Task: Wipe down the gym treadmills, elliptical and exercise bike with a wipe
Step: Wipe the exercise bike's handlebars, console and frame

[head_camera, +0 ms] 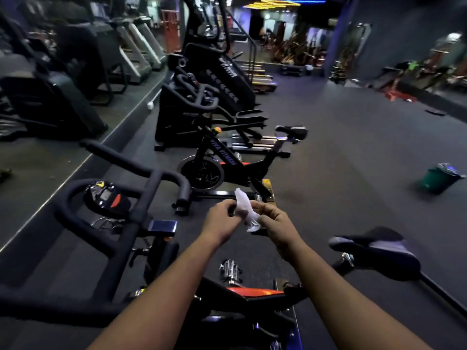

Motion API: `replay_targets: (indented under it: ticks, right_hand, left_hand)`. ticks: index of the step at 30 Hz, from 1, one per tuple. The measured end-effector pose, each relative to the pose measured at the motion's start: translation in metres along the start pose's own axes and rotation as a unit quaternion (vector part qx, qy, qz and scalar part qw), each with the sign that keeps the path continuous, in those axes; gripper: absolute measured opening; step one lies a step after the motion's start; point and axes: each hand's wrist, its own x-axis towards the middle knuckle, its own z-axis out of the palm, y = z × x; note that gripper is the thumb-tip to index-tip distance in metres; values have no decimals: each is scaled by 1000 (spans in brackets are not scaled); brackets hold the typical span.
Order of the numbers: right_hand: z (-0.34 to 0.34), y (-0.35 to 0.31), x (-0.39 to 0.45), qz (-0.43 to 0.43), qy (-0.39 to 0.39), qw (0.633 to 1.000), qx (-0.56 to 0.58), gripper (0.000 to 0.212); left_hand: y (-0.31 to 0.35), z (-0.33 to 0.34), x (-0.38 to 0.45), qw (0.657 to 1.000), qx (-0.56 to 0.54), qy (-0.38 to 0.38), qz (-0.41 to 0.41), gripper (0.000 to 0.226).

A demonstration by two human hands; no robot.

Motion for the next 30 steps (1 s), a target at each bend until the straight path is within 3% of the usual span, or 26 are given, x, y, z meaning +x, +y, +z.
replay_targets:
  ticks: [5,9,12,17,21,23,24,26,28,30]
  right_hand:
    - [-64,2,-52,-36,35,996,-74,28]
    - [-142,9,-95,-61,138,980,-127,11]
    - [-212,19,-130,-47,215,966,-136,4]
    - [-318,35,-209,19,295,955,-28,15]
    - [-374,49,-269,57,354,931,74,19]
    - [-394,55,-291,57,384,914,119,19]
    - [-409,57,-304,56,408,902,133,21]
    - [-434,61,-322,63,449,883,124,26]
    - [-453,63,-335,67,471,872,114,28]
    - [-474,69,-351,61,480,868,115,29]
  left_hand:
    - [45,59,-12,998,14,-54,7,38]
    - [99,129,-31,994,-33,-98,29,47]
    - [125,192,-49,983,-131,-130,18,55]
    - [187,294,-105,964,-209,-163,-15,18]
    - [223,368,-138,935,-277,-207,-74,29]
    - [235,400,-151,917,-290,-246,-121,16]
    - [247,418,-160,902,-291,-281,-148,13]
    - [264,447,-174,856,-287,-381,-197,28]
    - [273,470,-183,818,-280,-464,-193,41]
    - [278,497,-187,813,-259,-499,-154,36]
